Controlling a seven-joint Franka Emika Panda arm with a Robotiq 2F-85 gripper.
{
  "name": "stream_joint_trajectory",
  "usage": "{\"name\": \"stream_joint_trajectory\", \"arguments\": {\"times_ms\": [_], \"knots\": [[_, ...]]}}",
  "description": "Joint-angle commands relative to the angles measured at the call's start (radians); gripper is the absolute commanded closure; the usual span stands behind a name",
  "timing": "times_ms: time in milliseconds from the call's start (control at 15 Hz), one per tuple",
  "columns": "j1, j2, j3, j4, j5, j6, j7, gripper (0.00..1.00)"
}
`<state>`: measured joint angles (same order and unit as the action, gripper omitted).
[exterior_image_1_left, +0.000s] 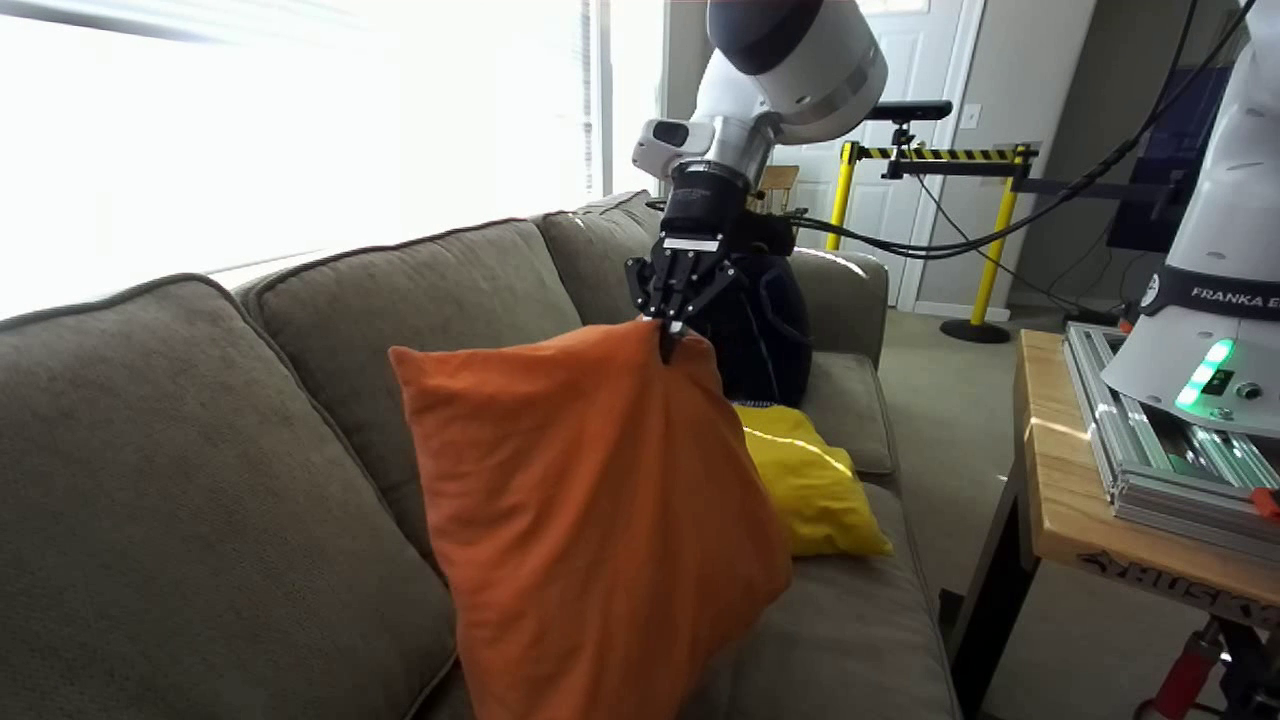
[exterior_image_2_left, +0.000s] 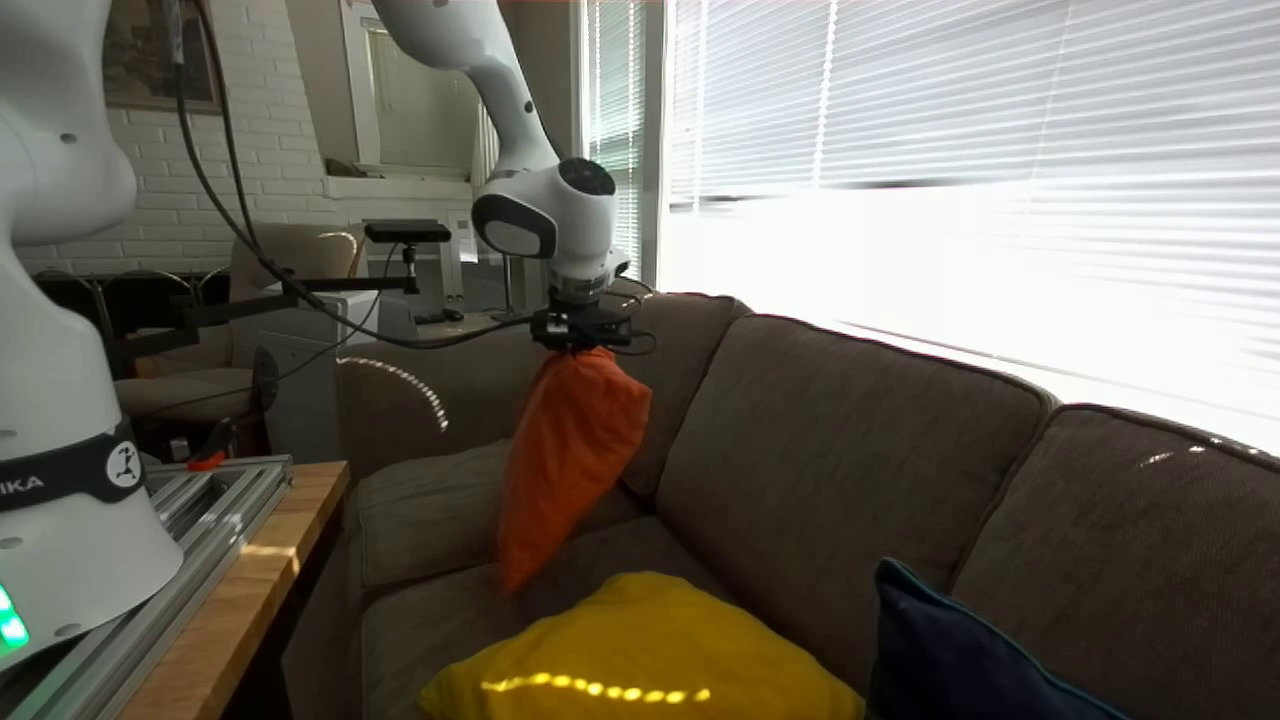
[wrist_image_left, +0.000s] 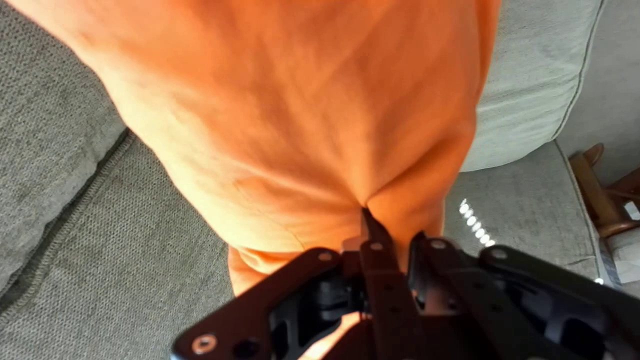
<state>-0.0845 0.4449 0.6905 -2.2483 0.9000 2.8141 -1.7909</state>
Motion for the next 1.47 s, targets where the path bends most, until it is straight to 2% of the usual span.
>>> {"name": "stream_joint_trajectory", "arguments": {"times_ms": [0,333,600,667,733,867,1400], "knots": [[0.01,0.055,0.044,0.041,0.113,0.108,-0.155,0.98],[-0.11,0.25,0.244,0.145,0.218,0.355,-0.396,0.98],[-0.221,0.477,0.427,0.249,0.163,0.564,-0.519,0.98],[-0.158,0.329,0.324,0.158,0.172,0.474,-0.43,0.9],[-0.183,0.376,0.361,0.183,0.171,0.512,-0.459,0.9],[-0.208,0.434,0.39,0.217,0.171,0.536,-0.494,0.9],[-0.212,0.459,0.398,0.23,0.17,0.544,-0.5,0.9]]}}
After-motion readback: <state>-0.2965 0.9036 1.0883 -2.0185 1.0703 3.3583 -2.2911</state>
